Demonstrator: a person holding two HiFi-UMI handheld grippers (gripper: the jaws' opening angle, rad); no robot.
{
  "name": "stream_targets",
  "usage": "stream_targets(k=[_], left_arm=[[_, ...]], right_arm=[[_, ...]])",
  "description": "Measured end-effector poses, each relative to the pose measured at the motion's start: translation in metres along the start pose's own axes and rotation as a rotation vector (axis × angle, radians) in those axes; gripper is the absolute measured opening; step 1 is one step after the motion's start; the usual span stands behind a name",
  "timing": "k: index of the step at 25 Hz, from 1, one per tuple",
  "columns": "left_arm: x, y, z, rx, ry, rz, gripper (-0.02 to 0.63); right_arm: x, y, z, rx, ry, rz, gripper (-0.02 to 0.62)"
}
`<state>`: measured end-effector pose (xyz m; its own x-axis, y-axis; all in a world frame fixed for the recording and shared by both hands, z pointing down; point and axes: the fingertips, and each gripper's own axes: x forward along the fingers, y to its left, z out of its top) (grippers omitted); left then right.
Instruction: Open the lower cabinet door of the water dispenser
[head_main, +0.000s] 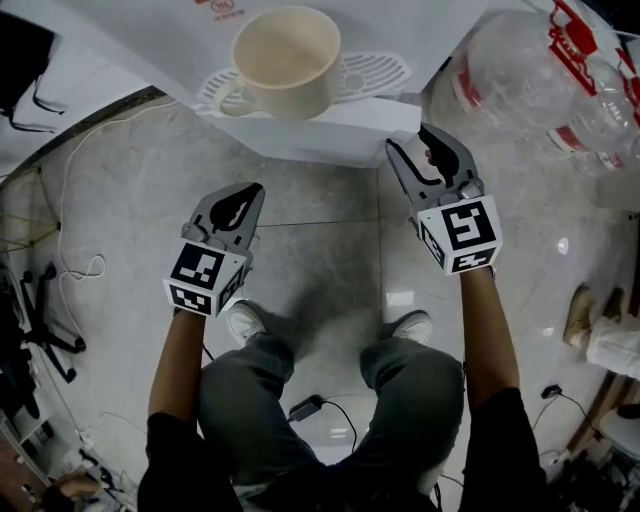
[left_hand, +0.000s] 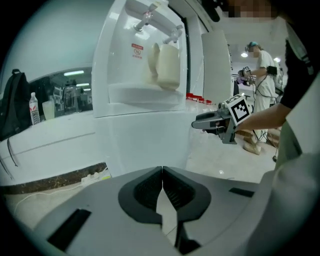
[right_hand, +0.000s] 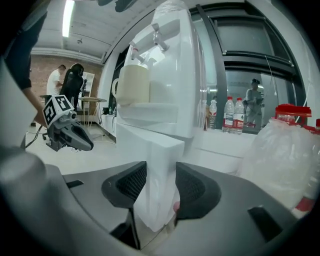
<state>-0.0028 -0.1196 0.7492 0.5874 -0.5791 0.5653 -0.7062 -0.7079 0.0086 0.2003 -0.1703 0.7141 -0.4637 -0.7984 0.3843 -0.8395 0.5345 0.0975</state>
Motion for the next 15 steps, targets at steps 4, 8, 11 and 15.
stream_targets(k=[4,8,11,15], left_arm=[[-0.01,-0.003,0.007,-0.091,0.024,0.011,0.017],[-0.017,-0.004,0.021,-0.178,0.022,0.022,0.017],[-0.025,-0.005,0.028,-0.237,0.026,0.036,0.017],[-0.033,-0.007,0.027,-0.279,0.048,0.057,0.017]], right_arm=[[-0.004,0.005,-0.002,0.047,0.063,-0.013,0.19],[-0.007,0.009,0.0,0.083,0.113,-0.026,0.19],[-0.012,0.015,0.0,0.123,0.137,-0.032,0.187],[-0.019,0.025,0.0,0.177,0.163,-0.04,0.177]])
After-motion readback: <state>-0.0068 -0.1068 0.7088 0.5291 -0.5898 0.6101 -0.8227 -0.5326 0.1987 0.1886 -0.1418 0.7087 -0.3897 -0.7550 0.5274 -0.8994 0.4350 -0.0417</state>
